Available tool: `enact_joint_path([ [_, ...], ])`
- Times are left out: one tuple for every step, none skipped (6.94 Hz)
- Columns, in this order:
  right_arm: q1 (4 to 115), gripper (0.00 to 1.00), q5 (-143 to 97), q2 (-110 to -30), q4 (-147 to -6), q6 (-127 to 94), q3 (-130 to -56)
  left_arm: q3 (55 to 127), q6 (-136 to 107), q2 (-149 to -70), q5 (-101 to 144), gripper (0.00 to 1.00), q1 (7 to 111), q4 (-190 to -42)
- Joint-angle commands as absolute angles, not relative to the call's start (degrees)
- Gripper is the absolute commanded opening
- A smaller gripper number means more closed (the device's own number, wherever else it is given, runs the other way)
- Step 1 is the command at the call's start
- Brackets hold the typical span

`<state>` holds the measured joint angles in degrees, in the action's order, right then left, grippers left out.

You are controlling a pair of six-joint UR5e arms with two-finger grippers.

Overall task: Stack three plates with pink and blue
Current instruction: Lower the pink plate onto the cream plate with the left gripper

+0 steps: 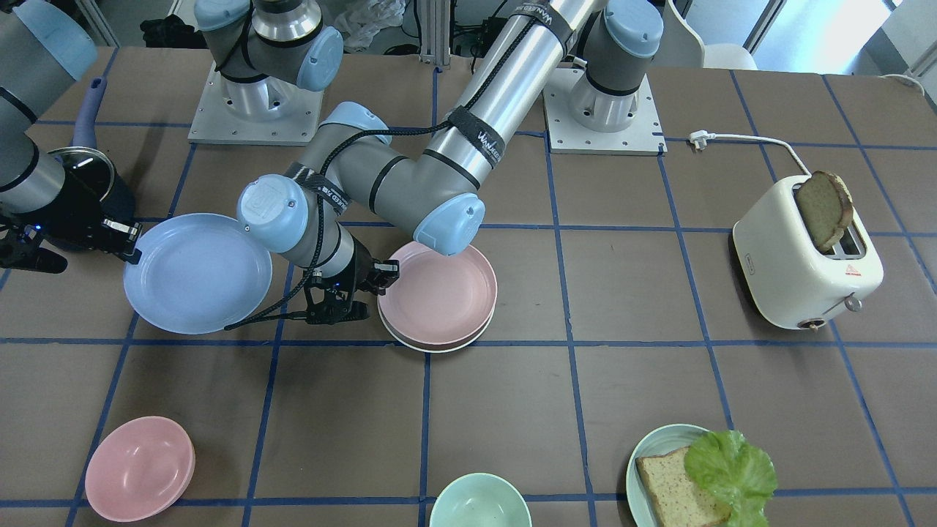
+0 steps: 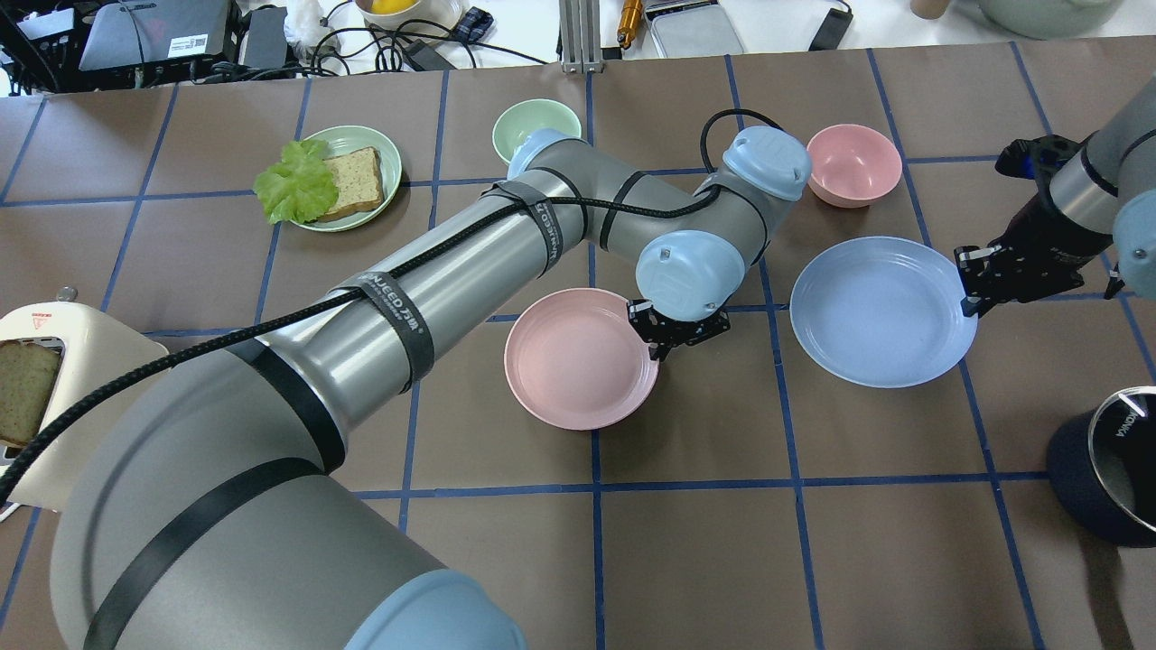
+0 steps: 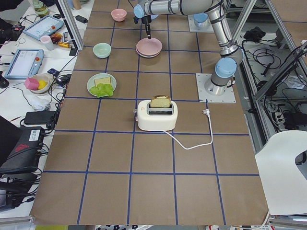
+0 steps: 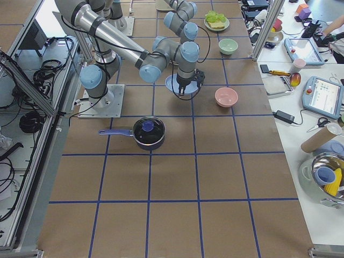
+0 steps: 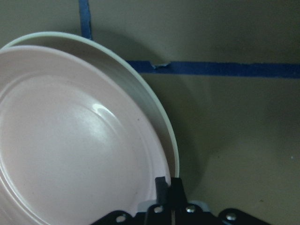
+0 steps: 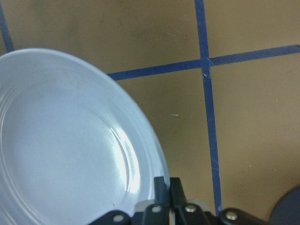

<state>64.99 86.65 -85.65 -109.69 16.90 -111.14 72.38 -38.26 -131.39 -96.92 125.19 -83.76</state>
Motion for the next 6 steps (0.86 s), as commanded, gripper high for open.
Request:
enact_joint_path([
  [65.0, 0.0, 86.5, -85.8, -109.6, 16.9, -111.3, 70.4, -38.3, -132.2, -96.8, 0.0, 125.1, -83.8],
  [65.0, 0.0, 86.5, -85.7, -109.7, 16.9, -111.3, 70.0, -38.3, -132.7, -96.8, 0.0, 125.1, -83.8],
  [65.0, 0.0, 86.5, -85.4, -109.7, 16.9, -111.2, 70.0, -38.3, -132.8, -96.8, 0.0, 125.1, -84.0],
  [65.0, 0.0, 86.5, -85.6, -109.7, 16.8, -111.3, 70.0, -38.4, -132.7, -96.9, 0.0, 125.2, -84.5],
  [65.0, 0.0, 86.5, -85.6, -109.7, 16.9, -111.3, 70.5, -38.4, -132.3, -96.9, 0.0, 125.2, -84.6],
  [65.0, 0.0, 86.5, -85.7, -109.7, 16.8, -111.3, 71.0, -38.3, -131.6, -96.9, 0.0, 125.2, -85.2],
])
